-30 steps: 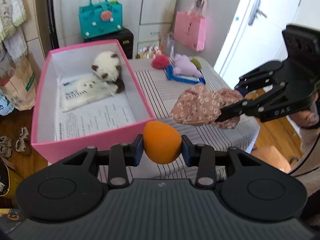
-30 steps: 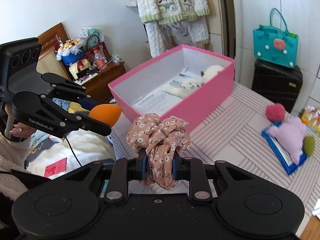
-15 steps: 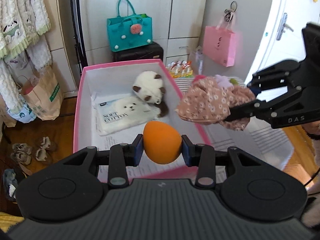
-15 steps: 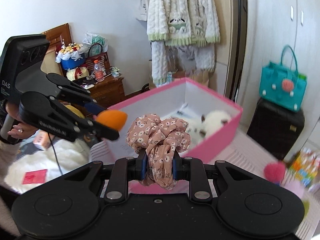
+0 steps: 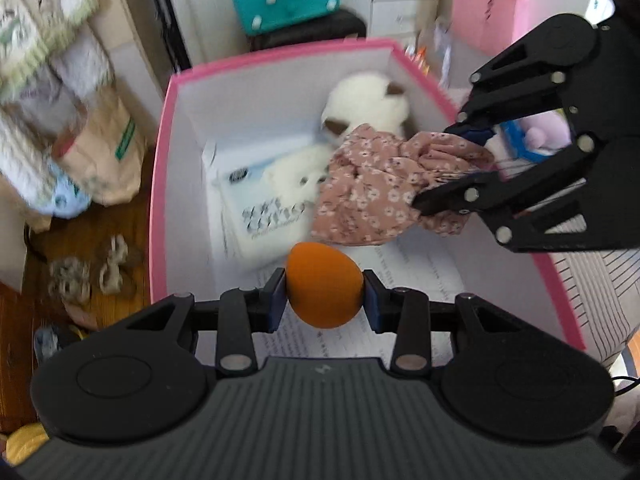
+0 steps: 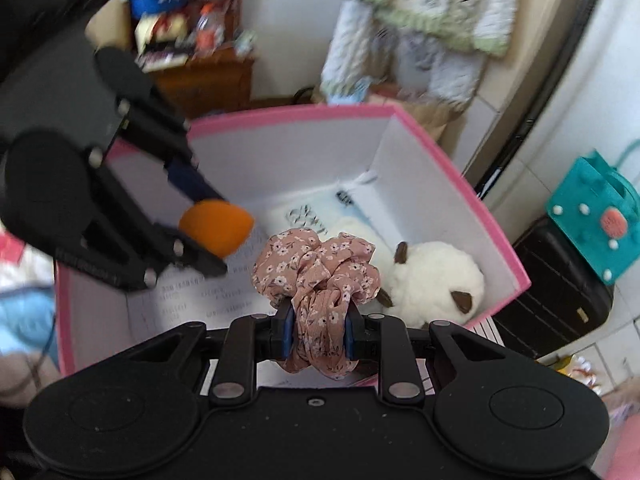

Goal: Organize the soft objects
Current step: 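Lower the scrunchie and sponge into the box and open both grippers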

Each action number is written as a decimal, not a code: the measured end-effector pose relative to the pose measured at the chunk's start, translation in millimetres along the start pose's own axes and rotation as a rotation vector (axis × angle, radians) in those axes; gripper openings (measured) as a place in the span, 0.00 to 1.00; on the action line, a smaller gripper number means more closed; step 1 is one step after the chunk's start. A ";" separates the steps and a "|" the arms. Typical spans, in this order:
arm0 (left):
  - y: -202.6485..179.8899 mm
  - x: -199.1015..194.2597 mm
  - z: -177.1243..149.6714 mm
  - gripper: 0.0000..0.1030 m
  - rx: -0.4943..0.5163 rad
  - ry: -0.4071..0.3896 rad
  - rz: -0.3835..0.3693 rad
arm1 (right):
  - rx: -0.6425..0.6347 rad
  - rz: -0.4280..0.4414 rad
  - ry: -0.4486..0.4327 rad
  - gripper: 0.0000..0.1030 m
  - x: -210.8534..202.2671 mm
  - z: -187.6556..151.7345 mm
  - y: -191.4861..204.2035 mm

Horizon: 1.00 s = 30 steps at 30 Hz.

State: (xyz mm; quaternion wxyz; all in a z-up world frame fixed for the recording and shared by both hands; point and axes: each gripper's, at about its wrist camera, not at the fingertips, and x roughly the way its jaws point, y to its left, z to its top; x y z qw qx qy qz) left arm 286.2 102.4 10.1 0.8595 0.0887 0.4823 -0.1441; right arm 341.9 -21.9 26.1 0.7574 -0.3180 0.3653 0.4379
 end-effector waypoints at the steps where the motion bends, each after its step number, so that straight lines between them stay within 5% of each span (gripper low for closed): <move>1: 2.5 2.6 1.4 0.37 -0.004 0.021 0.005 | -0.023 0.011 0.020 0.26 3.0 1.5 0.6; 11: 8.3 9.9 7.8 0.37 -0.007 0.029 0.038 | -0.107 0.142 0.132 0.27 27.8 3.0 10.0; 17: 12.6 31.7 12.4 0.37 -0.030 0.102 0.027 | -0.111 0.182 0.160 0.28 49.2 11.6 9.6; 21: 13.9 33.4 14.9 0.39 -0.056 0.104 0.026 | -0.116 0.124 0.154 0.36 53.0 11.0 8.7; 25: 10.3 35.8 16.8 0.43 -0.039 0.089 0.068 | -0.122 0.059 0.117 0.57 37.8 9.3 7.5; 30: 7.8 33.9 17.6 0.54 -0.048 0.063 0.060 | -0.082 0.025 0.055 0.59 9.6 5.5 4.0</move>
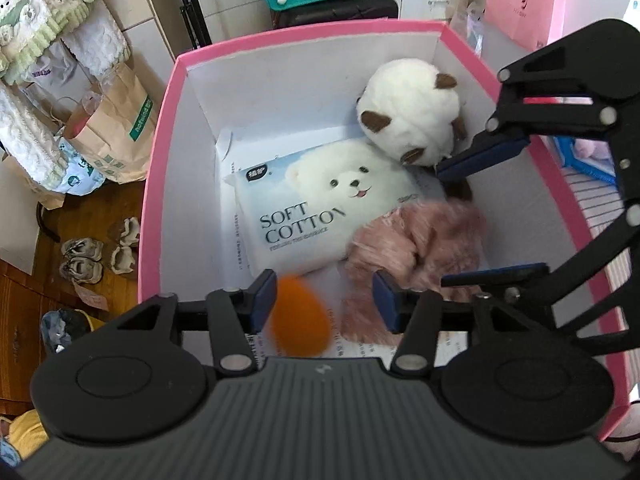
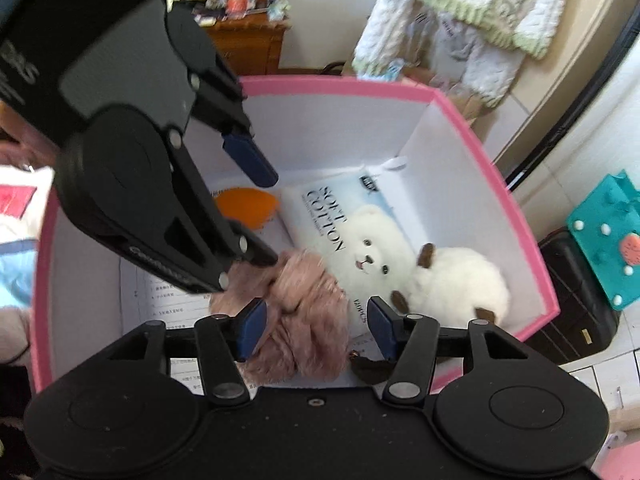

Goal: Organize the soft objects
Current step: 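Lower the scrunchie and sponge into the box and open both grippers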

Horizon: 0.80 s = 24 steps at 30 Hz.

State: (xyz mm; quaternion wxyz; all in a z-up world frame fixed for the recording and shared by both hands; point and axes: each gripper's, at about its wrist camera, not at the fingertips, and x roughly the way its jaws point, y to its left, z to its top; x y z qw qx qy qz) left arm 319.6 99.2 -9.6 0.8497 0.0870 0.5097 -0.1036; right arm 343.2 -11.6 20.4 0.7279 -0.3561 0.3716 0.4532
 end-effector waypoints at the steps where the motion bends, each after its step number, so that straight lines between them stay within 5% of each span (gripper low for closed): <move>1: -0.3 -1.2 0.0 0.54 -0.001 -0.008 -0.002 | 0.015 -0.002 -0.013 0.59 -6.1 -2.2 -0.4; 12: -6.5 -50.3 -3.1 0.57 -0.014 -0.081 0.008 | 0.226 0.073 -0.131 0.59 -62.7 -26.8 -5.4; 24: -32.4 -119.2 -29.1 0.61 0.048 -0.124 -0.011 | 0.239 0.031 -0.208 0.59 -113.5 -35.9 22.1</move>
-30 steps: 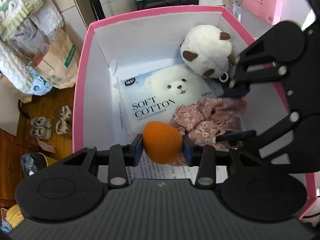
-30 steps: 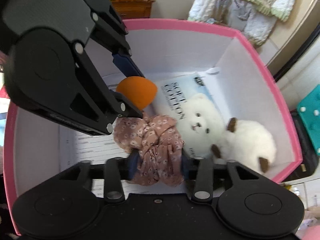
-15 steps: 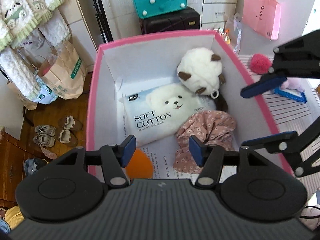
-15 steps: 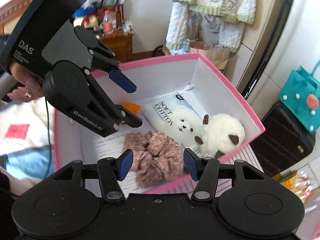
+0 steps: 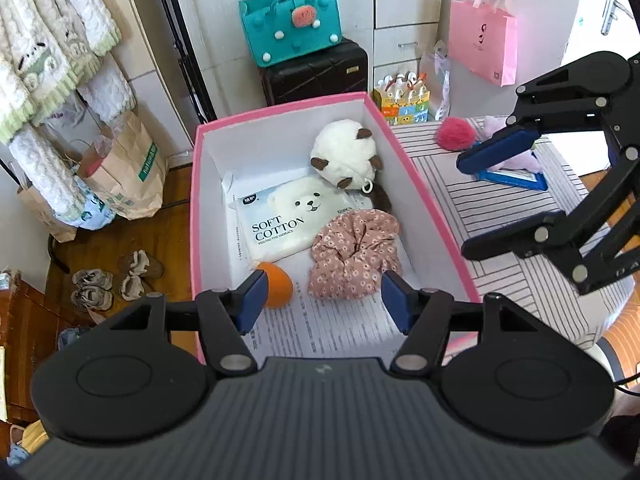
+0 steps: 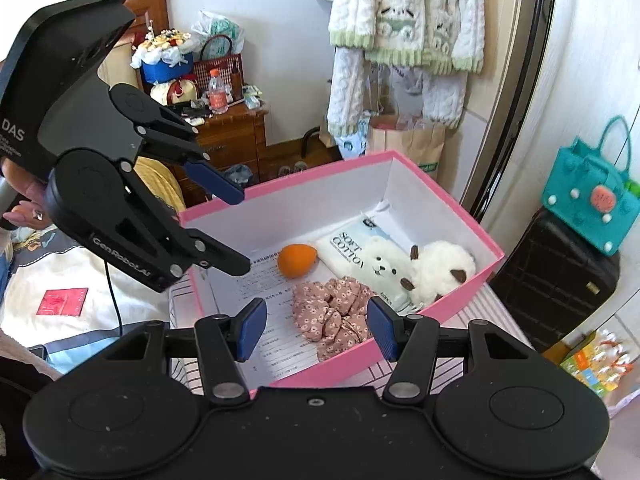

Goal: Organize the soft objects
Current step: 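Lower the scrunchie and sponge into the box and open both grippers, then withdraw both grippers from the box toward the pompom and green sponge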

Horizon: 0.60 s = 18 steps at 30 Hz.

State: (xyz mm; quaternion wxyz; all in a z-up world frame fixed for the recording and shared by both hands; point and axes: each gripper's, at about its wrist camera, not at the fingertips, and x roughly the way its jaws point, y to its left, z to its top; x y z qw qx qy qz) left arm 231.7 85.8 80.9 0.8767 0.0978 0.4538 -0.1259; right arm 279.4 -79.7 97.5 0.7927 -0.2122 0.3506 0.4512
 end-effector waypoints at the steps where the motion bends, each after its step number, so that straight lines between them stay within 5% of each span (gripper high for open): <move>1: -1.8 -6.4 -1.7 0.62 0.004 -0.008 0.003 | -0.007 -0.008 -0.008 0.59 -6.1 -0.6 3.7; 9: -15.5 -49.2 -23.8 0.63 0.039 -0.096 0.019 | -0.046 -0.074 -0.057 0.61 -48.6 -11.5 29.9; 18: -33.7 -72.8 -41.5 0.67 0.053 -0.109 0.017 | -0.043 -0.100 -0.079 0.61 -79.6 -34.1 44.1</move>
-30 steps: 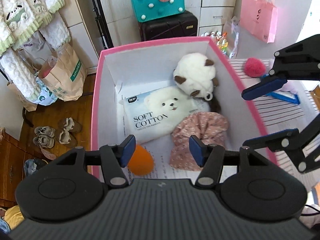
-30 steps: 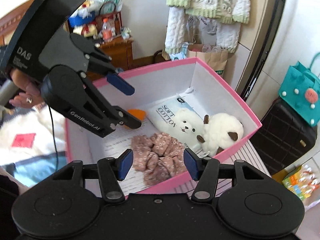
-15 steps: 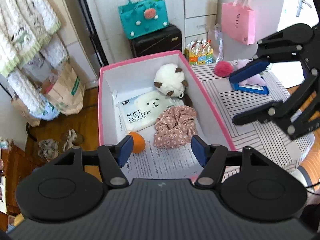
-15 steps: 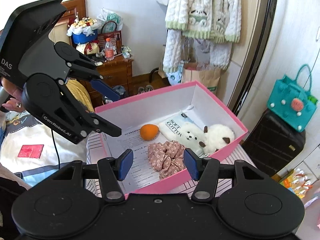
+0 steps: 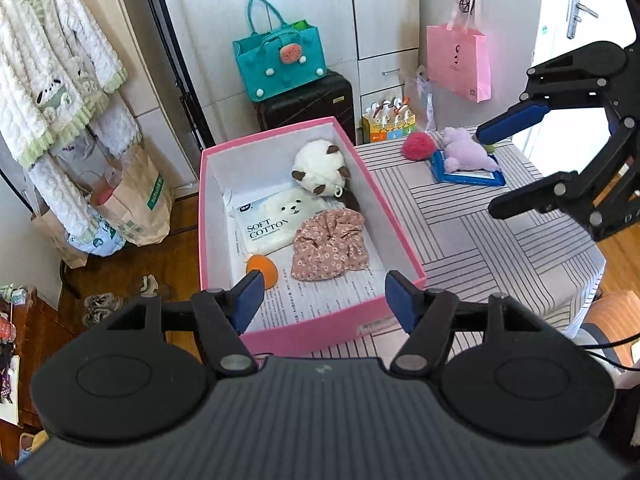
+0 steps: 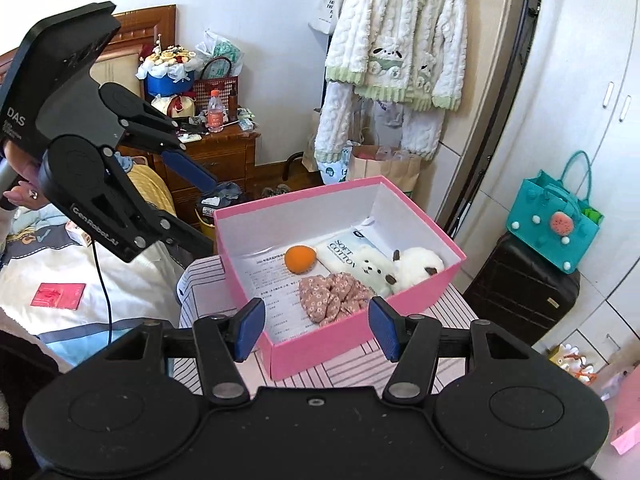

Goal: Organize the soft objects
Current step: 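Withdraw both grippers from the box toward the pompom and green sponge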

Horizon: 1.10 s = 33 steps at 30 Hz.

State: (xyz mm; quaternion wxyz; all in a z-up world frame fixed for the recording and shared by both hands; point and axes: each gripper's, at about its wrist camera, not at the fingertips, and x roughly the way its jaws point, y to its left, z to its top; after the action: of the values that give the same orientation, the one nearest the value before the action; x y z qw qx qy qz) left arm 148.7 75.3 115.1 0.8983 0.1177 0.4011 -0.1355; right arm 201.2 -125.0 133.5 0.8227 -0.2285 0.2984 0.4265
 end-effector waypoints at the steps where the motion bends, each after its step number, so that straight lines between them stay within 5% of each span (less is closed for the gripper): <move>1: -2.6 -3.2 -1.8 0.68 0.003 -0.007 -0.001 | 0.001 -0.002 -0.002 0.61 -4.2 -3.6 0.2; 17: -51.8 -2.8 -57.9 0.70 -0.117 -0.142 -0.079 | 0.124 -0.052 0.010 0.61 -42.7 -108.6 -7.0; 33: -140.8 62.1 -43.9 0.73 -0.102 -0.251 -0.123 | 0.323 -0.094 -0.059 0.61 -36.7 -190.3 -73.8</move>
State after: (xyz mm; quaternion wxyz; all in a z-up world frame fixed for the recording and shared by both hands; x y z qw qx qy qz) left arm 110.7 -51.6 25.3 0.9361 0.0290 0.2986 -0.1835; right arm 189.9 -305.0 31.0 0.8760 -0.0946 0.3279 0.3408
